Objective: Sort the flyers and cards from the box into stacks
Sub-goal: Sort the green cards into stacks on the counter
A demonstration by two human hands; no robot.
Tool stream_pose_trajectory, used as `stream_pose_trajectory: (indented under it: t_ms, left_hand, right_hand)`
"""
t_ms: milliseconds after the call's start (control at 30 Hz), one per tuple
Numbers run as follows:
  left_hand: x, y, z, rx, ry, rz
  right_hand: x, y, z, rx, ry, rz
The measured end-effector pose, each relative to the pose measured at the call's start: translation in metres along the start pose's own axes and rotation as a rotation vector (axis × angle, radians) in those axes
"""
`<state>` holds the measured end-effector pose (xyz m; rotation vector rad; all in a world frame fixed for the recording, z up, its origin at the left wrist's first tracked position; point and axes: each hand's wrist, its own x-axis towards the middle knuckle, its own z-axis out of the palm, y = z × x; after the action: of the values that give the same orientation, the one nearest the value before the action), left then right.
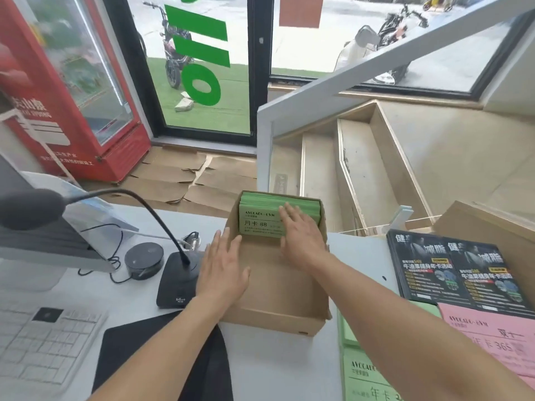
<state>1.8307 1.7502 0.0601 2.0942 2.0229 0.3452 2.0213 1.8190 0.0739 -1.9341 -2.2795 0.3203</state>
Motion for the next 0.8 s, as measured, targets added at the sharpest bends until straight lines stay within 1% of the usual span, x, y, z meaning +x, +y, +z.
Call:
stream_pose_trajectory:
  t_ms: [67,167,233,333,400,467,600,700,767,800]
  left_hand:
    - [0.007,0.001,0.002,0.044,-0.045,0.01]
    - [0.008,0.0,0.004,0.095,-0.052,0.011]
    - [0.007,-0.001,0.005,0.116,-0.05,0.024]
    - [0.01,-0.002,0.005,0.067,-0.052,0.007]
    - [0.011,-0.003,0.007,0.054,-0.041,0.003]
    - [0.011,-0.005,0.009,0.043,-0.015,0.012]
    - [0.011,-0.006,0.013,-0.013,0.036,0.011]
    - [0.012,-0.008,0.017,-0.056,0.173,0.018]
    - [0.011,-0.009,0.015,-0.171,0.247,0.003]
    - [0.009,-0.009,0.01,-0.274,0.265,-0.013]
  right_hand:
    - [0.02,0.004,0.003,-0.098,-0.037,0.043]
    - [0.032,0.006,0.014,-0.189,-0.052,0.071]
    - [0.031,0.008,0.025,-0.209,0.034,0.072]
    - [0.03,0.014,0.033,-0.26,0.254,0.034]
    - [0.032,0.016,0.034,-0.287,0.314,0.01]
    - [0.031,0.015,0.033,-0.243,0.275,-0.006]
    - [0.021,0.011,0.033,-0.13,0.09,-0.014]
    - [0.016,0.008,0.024,-0.15,0.124,-0.073]
    - [0.006,0.002,0.007,-0.155,0.158,-0.135]
    - [-0.003,-0.001,-0.005,-0.151,0.167,-0.165]
